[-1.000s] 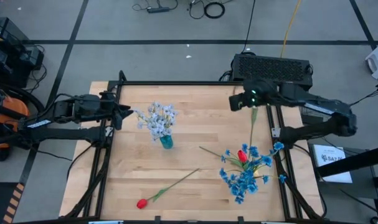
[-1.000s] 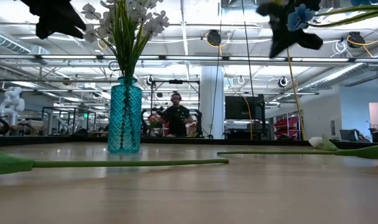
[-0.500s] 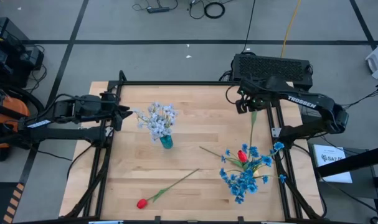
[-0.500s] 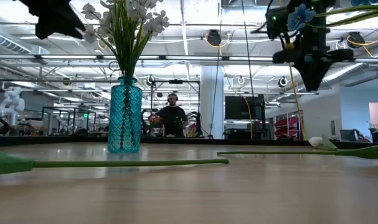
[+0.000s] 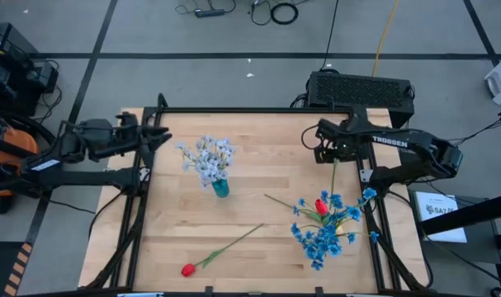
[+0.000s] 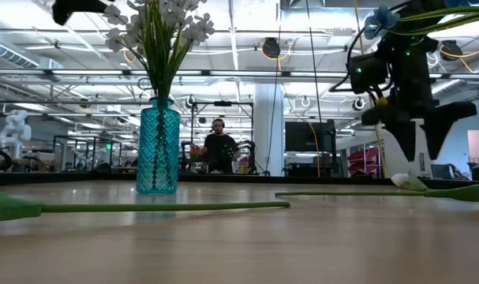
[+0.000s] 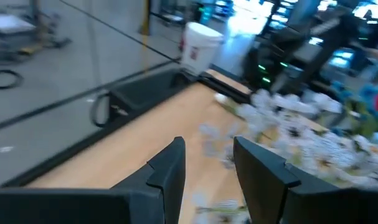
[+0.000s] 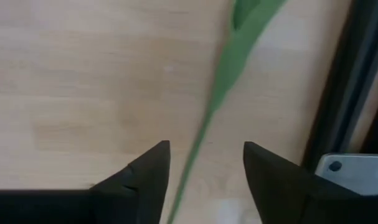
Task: Sort flowers into vase by color
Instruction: Put the white tulip into the blue transparent vase
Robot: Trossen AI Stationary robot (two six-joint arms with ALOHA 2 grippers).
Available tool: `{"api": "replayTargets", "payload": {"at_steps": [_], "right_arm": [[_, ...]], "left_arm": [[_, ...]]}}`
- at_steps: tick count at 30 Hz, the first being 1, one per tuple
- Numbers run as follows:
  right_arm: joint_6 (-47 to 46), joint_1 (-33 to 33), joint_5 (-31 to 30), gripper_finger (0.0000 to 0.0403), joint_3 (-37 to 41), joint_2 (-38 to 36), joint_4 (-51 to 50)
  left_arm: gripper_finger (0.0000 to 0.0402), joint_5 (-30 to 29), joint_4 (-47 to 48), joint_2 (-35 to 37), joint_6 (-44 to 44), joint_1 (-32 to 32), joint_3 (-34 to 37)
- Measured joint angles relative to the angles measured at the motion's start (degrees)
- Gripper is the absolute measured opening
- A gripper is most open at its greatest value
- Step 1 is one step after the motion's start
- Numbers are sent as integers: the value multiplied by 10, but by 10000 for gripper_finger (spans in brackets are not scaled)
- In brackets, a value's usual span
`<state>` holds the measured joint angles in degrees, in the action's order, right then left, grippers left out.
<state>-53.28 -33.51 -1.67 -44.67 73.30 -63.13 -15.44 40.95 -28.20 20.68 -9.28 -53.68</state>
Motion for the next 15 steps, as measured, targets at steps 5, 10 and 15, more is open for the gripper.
{"api": "replayTargets", "payload": {"at_steps": [5, 10, 15], "right_arm": [[11, -21, -50, 218, 7, 0, 10], [56, -65, -57, 216, 7, 21, 75], [89, -110, -56, 197, 7, 73, 89]], "left_arm": [[141, -97, 110, 6, 49, 0, -47], [141, -116, 227, 6, 196, 0, -65], [141, -58, 294, -3, 331, 0, -48]]}}
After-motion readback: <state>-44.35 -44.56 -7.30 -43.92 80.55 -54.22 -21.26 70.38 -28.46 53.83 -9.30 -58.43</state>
